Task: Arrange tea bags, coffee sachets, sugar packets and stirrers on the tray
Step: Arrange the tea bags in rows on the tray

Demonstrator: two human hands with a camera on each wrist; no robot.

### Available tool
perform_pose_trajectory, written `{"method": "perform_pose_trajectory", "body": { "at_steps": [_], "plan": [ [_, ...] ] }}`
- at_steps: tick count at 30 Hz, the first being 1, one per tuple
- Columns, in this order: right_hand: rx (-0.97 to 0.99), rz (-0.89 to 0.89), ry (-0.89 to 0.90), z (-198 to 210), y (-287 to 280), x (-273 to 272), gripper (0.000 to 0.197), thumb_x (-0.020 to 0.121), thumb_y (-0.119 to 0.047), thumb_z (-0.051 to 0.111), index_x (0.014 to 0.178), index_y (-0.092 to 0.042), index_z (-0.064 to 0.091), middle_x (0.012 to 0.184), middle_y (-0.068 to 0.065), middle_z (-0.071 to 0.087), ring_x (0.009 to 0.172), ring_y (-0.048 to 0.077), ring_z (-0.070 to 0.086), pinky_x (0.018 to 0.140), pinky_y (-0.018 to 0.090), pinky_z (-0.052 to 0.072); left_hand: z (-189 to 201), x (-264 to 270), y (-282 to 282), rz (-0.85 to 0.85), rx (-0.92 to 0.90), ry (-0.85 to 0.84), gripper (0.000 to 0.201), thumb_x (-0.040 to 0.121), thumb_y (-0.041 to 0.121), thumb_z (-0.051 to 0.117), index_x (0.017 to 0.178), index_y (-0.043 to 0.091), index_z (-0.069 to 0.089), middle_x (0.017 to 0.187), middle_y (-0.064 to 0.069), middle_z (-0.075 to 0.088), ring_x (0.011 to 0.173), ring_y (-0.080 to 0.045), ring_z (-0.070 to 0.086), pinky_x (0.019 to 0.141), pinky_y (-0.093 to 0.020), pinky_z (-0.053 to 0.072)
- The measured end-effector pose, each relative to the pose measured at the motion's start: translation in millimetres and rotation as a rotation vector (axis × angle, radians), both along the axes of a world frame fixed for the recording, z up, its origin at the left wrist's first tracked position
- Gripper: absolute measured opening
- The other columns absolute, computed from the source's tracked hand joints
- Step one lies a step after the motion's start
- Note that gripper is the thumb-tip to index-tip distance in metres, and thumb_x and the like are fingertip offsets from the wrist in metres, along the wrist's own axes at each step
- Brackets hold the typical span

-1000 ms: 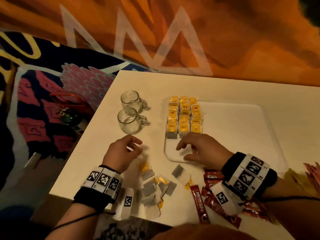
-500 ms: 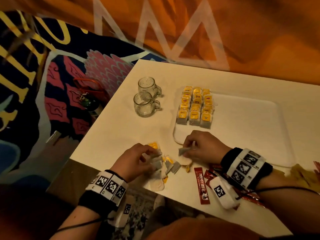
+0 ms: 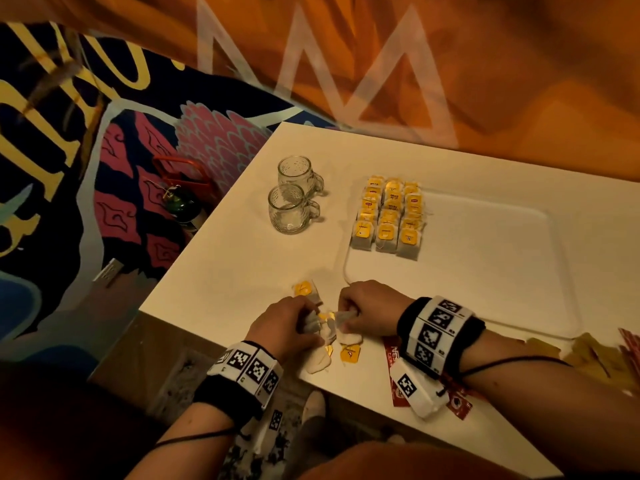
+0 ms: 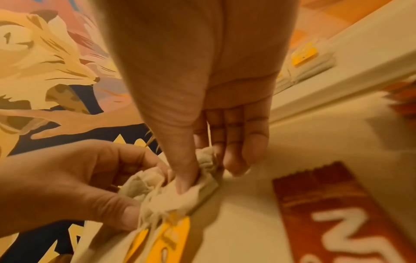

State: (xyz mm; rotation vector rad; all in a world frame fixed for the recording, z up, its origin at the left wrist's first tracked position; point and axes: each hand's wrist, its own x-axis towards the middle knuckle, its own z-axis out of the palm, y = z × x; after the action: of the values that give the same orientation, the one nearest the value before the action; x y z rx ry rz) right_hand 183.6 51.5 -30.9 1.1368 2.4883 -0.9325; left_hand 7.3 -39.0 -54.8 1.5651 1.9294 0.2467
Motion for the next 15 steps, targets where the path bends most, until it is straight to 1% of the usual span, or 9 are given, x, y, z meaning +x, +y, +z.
{"method": "perform_pose_trajectory", "body": {
  "at_steps": [2,4,7,9,10,11,12,13,15],
  "plan": [
    [-0.023,-0.046,0.01,0,2,6,0.026,0.082,-0.033,0.07,0.103,-0.02,0.064,0.106,0.001,0.064,0.087,0.013,0.052,0.073,0.027,0.042,0,0,1,0.012,0.003,-0.01,0.046,0.068,0.038,0.08,0.107,0.026,0.059,0.106,0.003,0.059,0.096,-0.017,0.058,0.082,-0.031,0.049],
    [-0.036,-0.105,0.043,1,4,14,0.025,0.082,-0.032,0.072,0.102,-0.019,0.066,0.102,-0.001,0.065,0.087,0.012,0.055,0.075,0.026,0.045,2,0,1,0.023,0.036,-0.042,0.051,0.069,0.039,0.08,0.113,0.027,0.058,0.112,0.004,0.058,0.1,-0.015,0.058,0.085,-0.029,0.048],
    [-0.098,-0.252,0.125,3,7,30,0.021,0.083,-0.033,0.071,0.097,-0.019,0.066,0.096,0.0,0.067,0.085,0.013,0.06,0.072,0.026,0.046,7,1,2,-0.007,0.116,-0.03,0.072,0.064,0.047,0.081,0.128,0.034,0.05,0.121,0.009,0.051,0.11,-0.011,0.051,0.091,-0.028,0.045],
    [-0.272,-0.388,0.253,8,9,36,0.018,0.086,-0.026,0.07,0.096,-0.012,0.066,0.09,0.01,0.071,0.077,0.021,0.065,0.068,0.03,0.049,13,3,4,-0.083,0.184,-0.016,0.074,0.064,0.049,0.079,0.129,0.044,0.045,0.122,0.013,0.046,0.114,-0.009,0.045,0.093,-0.03,0.044],
    [-0.379,-0.437,0.311,11,10,37,0.017,0.087,-0.022,0.069,0.096,-0.008,0.065,0.086,0.014,0.071,0.072,0.024,0.065,0.063,0.032,0.051,16,5,6,-0.133,0.213,-0.047,0.072,0.064,0.048,0.079,0.127,0.049,0.044,0.12,0.015,0.046,0.114,-0.008,0.045,0.093,-0.03,0.044],
    [-0.462,-0.463,0.345,15,11,37,0.016,0.089,-0.02,0.068,0.096,-0.006,0.064,0.081,0.016,0.07,0.067,0.026,0.064,0.059,0.032,0.051,19,7,7,-0.18,0.237,-0.097,0.068,0.065,0.046,0.079,0.123,0.052,0.045,0.118,0.016,0.046,0.111,-0.007,0.047,0.093,-0.028,0.044],
    [-0.516,-0.471,0.365,19,12,35,0.013,0.089,-0.018,0.066,0.094,-0.005,0.064,0.077,0.014,0.069,0.062,0.024,0.063,0.055,0.029,0.051,23,10,9,-0.214,0.264,-0.159,0.062,0.065,0.045,0.078,0.118,0.055,0.047,0.114,0.016,0.048,0.107,-0.004,0.05,0.091,-0.026,0.045],
    [-0.555,-0.472,0.387,23,13,33,0.01,0.09,-0.016,0.065,0.093,-0.006,0.064,0.074,0.011,0.067,0.059,0.02,0.063,0.052,0.026,0.051,26,13,11,-0.222,0.293,-0.22,0.054,0.066,0.044,0.078,0.112,0.054,0.051,0.11,0.015,0.051,0.102,-0.001,0.052,0.088,-0.021,0.045],
    [-0.605,-0.483,0.441,28,13,24,0.006,0.09,-0.014,0.064,0.091,-0.008,0.064,0.074,0.007,0.067,0.058,0.012,0.062,0.051,0.023,0.05,32,16,14,-0.161,0.368,-0.321,0.033,0.067,0.049,0.073,0.098,0.045,0.063,0.1,0.013,0.057,0.095,-0.001,0.057,0.081,-0.015,0.044]
  ]
}}
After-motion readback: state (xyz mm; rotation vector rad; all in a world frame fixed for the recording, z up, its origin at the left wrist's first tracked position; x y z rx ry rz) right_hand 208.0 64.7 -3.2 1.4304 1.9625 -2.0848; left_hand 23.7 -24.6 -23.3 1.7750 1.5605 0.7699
